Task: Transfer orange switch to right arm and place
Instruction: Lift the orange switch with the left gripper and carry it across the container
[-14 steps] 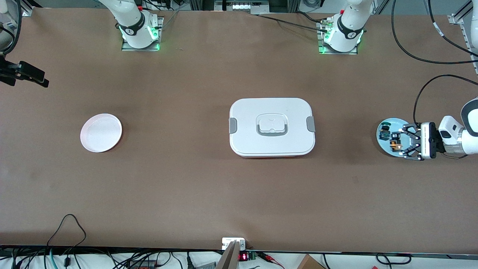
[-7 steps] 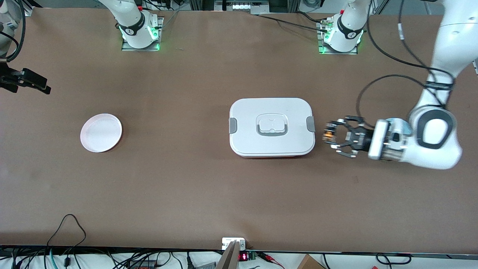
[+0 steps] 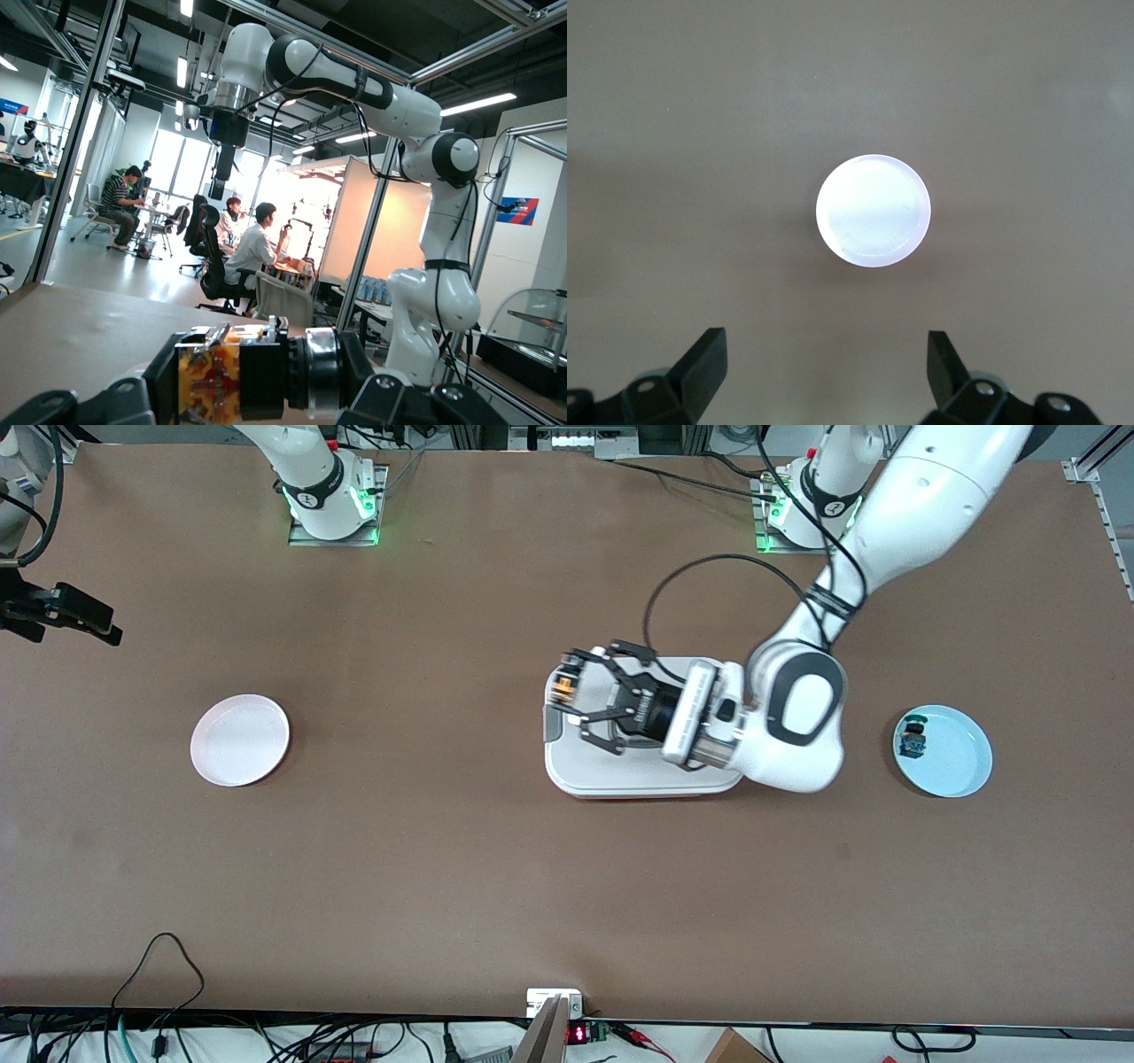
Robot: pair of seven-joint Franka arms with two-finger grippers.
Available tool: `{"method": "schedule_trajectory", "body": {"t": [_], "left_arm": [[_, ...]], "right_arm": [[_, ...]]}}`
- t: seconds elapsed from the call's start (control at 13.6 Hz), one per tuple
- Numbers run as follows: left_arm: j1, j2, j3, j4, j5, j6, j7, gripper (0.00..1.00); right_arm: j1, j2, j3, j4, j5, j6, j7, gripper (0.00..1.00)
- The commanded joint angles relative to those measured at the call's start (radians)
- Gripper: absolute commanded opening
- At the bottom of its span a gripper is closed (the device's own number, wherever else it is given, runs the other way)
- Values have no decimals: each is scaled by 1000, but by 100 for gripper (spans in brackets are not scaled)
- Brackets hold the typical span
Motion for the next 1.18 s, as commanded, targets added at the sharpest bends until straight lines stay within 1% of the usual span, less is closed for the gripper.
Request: {"method": "schedule_trajectory", "body": {"t": [0.0, 0.07, 0.22, 0.29, 0.37, 0.44, 0.59, 0.88, 1.03, 1.1], "left_arm": [[-123, 6, 13, 100, -82, 168, -43, 0], [-166, 4, 13, 116, -122, 248, -51, 0], [-258, 7, 13, 184, -170, 405, -67, 0], [-299, 7, 15, 210, -176, 468, -93, 0], [-329, 9, 16, 242, -176, 511, -113, 0], [-353, 7, 18, 265, -178, 535, -120, 0], [-375, 3, 16, 281, -178, 562, -130, 0], [-390, 1, 18, 296, -167, 618, -140, 0], [-415, 1, 25, 314, -164, 664, -140, 0], [-429, 1, 27, 316, -164, 684, -140, 0]], "right_arm": [[-2, -9, -5, -3, 16, 0, -6, 100], [-7, -10, -12, -3, 47, -20, -6, 100], [-22, -10, -17, -3, 96, -57, -5, 100], [-34, -9, -22, -3, 163, -58, -15, 100], [-47, -5, -32, -5, 243, -64, -58, 100], [-57, -2, -37, -8, 303, -90, -128, 100], [-60, 11, -38, -8, 357, -90, -149, 100], [-71, 59, -40, -11, 622, -103, -147, 100], [-77, 91, -40, -20, 799, -164, -144, 100], [-86, 96, -40, -42, 907, -173, -117, 100]]}}
